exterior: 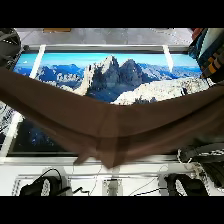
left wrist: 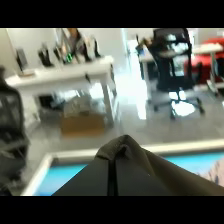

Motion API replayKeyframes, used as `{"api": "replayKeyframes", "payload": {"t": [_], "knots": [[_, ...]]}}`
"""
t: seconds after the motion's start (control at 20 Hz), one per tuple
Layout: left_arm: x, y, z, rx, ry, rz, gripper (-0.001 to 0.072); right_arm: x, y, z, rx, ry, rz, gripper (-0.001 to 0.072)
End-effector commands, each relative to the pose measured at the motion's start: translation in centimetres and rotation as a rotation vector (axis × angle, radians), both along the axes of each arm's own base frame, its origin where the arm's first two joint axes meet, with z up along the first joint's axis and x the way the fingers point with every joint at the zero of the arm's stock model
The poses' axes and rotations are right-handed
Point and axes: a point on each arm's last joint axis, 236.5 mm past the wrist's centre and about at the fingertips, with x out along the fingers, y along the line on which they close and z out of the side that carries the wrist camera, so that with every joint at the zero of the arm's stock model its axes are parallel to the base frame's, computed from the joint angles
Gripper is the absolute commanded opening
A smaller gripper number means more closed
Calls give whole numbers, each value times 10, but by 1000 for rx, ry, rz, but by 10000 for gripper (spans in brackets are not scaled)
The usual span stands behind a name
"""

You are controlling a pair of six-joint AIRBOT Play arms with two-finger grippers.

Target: Fold the clothes and pants, and hang the long-sleeved shirts on hangers.

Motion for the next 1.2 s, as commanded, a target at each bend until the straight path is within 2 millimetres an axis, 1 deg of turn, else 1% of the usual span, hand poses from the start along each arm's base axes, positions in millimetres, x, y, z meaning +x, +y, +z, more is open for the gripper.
{"api": "replayKeyframes", "payload": {"t": [0.0, 0.05, 0.1, 0.15, 0.25, 0.3, 0.35, 0.4, 0.45, 0.5, 0.55, 0.6, 0.65, 0.7, 0.75, 0.8, 0.85, 0.9, 0.95, 1.0, 1.05, 1.1, 1.15], "knots": [[44, -2, -94, -92, 297, -66, 13, 55, -5, -58, 27, 182, -5, 11], [60, -2, -134, -128, 414, -91, 13, 84, -8, -96, 37, 290, -7, 11], [73, -1, -166, -166, 500, -103, 13, 111, -10, -133, 50, 379, -12, 11], [88, 3, -200, -190, 581, -107, 13, 139, -12, -175, 69, 462, -18, 11], [112, 12, -257, -178, 719, -120, 13, 190, -14, -253, 134, 574, -34, 11], [124, 16, -282, -196, 766, -119, 14, 210, -14, -289, 169, 614, -46, 11], [135, 19, -299, -230, 783, -110, 14, 229, -15, -323, 207, 653, -60, 11], [148, 20, -309, -285, 769, -99, 13, 246, -13, -347, 266, 669, -74, 11], [161, 23, -311, -339, 734, -81, 14, 262, -11, -366, 339, 663, -96, 11], [172, 26, -309, -379, 687, -56, 14, 274, -11, -376, 403, 644, -119, 11], [180, 29, -307, -382, 655, -35, 14, 286, -14, -381, 460, 616, -147, 11], [186, 30, -307, -373, 635, -19, 14, 294, -17, -382, 500, 587, -169, 11], [190, 30, -309, -368, 626, -12, 14, 297, -19, -380, 514, 570, -179, 14], [191, 27, -311, -366, 628, -15, 14, 297, -19, -379, 514, 566, -180, 85], [192, 23, -314, -365, 637, -23, 14, 293, -15, -379, 508, 584, -167, 287], [192, 19, -316, -364, 642, -31, 14, 287, -13, -379, 488, 609, -150, 536], [192, 17, -317, -358, 646, -36, 14, 280, -12, -378, 438, 629, -133, 672], [193, 15, -316, -354, 646, -39, 14, 270, -15, -378, 355, 658, -115, 673], [193, 15, -316, -354, 645, -39, 14, 259, -22, -376, 271, 687, -107, 632], [193, 15, -316, -354, 645, -39, 14, 244, -32, -374, 207, 723, -107, 464], [193, 15, -316, -354, 645, -39, 14, 230, -44, -370, 160, 759, -116, 239], [193, 15, -316, -354, 645, -39, 14, 213, -59, -366, 107, 797, -130, 36], [193, 15, -316, -355, 645, -39, 14, 197, -74, -362, 60, 832, -140, 17]]}}
